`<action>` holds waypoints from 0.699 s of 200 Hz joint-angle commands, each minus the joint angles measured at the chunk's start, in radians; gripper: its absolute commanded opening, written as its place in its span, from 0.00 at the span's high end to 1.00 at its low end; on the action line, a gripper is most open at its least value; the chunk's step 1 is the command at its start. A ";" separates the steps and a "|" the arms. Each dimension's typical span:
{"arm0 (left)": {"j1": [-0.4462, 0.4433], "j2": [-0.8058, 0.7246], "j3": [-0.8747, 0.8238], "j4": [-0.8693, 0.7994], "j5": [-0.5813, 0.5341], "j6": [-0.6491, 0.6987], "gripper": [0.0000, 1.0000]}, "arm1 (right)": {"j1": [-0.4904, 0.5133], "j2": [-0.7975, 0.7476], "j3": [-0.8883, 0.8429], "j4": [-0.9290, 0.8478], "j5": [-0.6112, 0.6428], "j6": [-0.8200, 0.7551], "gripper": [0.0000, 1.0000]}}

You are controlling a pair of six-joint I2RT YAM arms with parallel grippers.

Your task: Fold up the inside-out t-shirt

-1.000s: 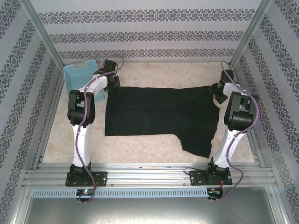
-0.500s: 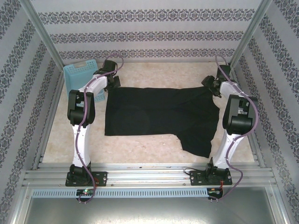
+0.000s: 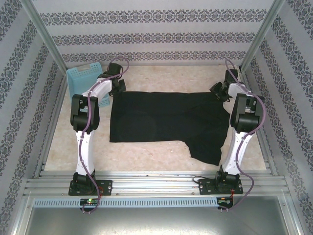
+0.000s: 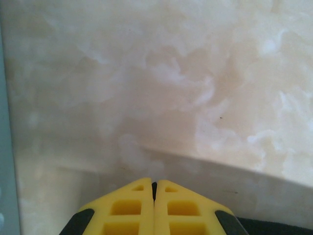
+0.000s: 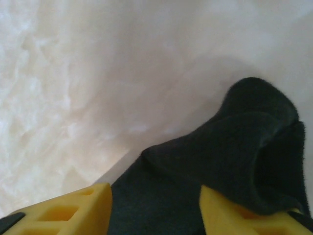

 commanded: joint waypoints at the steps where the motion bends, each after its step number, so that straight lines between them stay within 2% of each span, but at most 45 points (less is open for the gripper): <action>1: 0.026 -0.054 -0.014 -0.018 0.013 -0.033 0.99 | -0.003 0.017 0.024 -0.097 0.062 0.043 0.53; 32: 0.035 -0.063 -0.022 -0.020 0.004 -0.041 0.99 | -0.001 0.012 0.030 -0.115 0.109 0.084 0.60; 52: 0.041 -0.064 -0.023 -0.022 -0.013 -0.044 0.99 | -0.006 -0.007 0.036 -0.160 0.205 0.083 0.63; 111: 0.048 -0.030 0.010 -0.024 -0.003 -0.067 0.98 | -0.040 -0.018 0.008 -0.099 0.126 0.042 0.65; 140: 0.040 -0.004 0.065 -0.065 0.022 -0.041 0.82 | -0.038 -0.023 0.015 -0.051 0.049 0.007 0.61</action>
